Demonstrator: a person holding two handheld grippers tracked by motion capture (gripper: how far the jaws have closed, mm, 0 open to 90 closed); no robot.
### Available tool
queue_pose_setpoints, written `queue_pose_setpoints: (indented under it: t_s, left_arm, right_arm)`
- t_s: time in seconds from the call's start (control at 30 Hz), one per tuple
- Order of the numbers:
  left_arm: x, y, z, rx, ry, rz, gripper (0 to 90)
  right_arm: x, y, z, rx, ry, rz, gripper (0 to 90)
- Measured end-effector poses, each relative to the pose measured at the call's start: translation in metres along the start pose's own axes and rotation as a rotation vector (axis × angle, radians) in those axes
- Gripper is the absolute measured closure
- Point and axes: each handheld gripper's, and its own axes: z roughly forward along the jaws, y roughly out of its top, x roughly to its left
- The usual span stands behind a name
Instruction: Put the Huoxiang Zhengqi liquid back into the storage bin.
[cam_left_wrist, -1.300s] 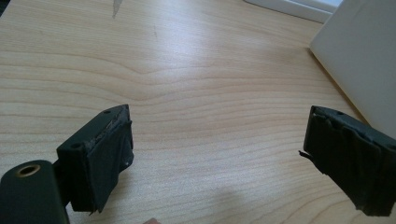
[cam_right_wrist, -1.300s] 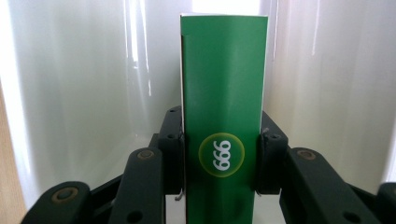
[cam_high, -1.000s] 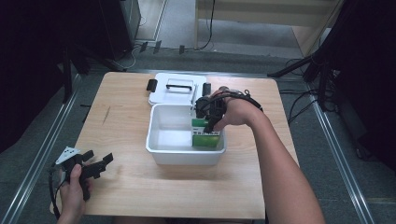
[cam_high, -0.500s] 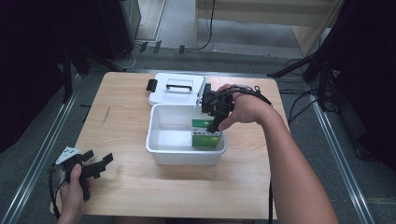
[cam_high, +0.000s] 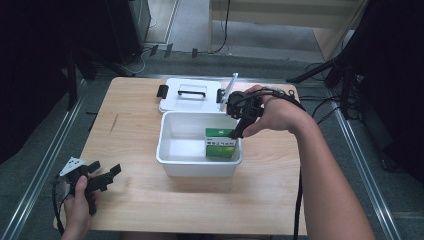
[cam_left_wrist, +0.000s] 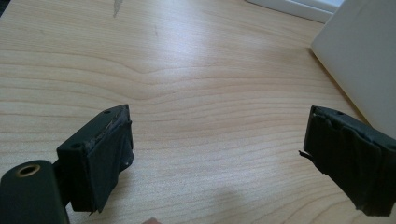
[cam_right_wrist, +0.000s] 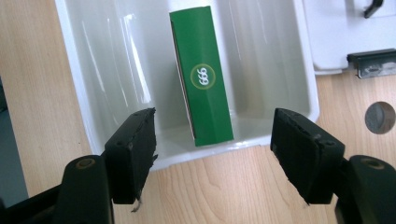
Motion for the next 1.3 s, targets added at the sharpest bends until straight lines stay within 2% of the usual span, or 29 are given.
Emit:
queue_pose_setpoints:
  t_s: [0.37, 0.73, 1.0, 1.2, 1.3]
  left_arm:
    - [0.0, 0.0, 0.0, 0.0, 0.0, -0.001, 9.1]
    - [0.0, 0.0, 0.0, -0.002, 0.003, 0.002, 9.1]
    - [0.0, 0.0, 0.0, -0.003, 0.002, 0.001, 9.1]
    - [0.0, 0.0, 0.0, 0.0, 0.003, 0.003, 9.1]
    - [0.0, 0.0, 0.0, 0.001, 0.003, 0.004, 9.1]
  right_arm:
    - [0.0, -0.022, -0.014, -0.052, -0.024, 0.074, 31.6]
    - [-0.001, -0.051, -0.016, -0.107, -0.033, 0.151, 31.7]
    - [-0.003, -0.077, -0.01, -0.176, -0.062, 0.233, 31.8]
    - [-0.004, -0.097, -0.002, -0.2, -0.098, 0.317, 32.0]
    - [-0.005, -0.108, 0.004, -0.218, -0.114, 0.376, 32.1]
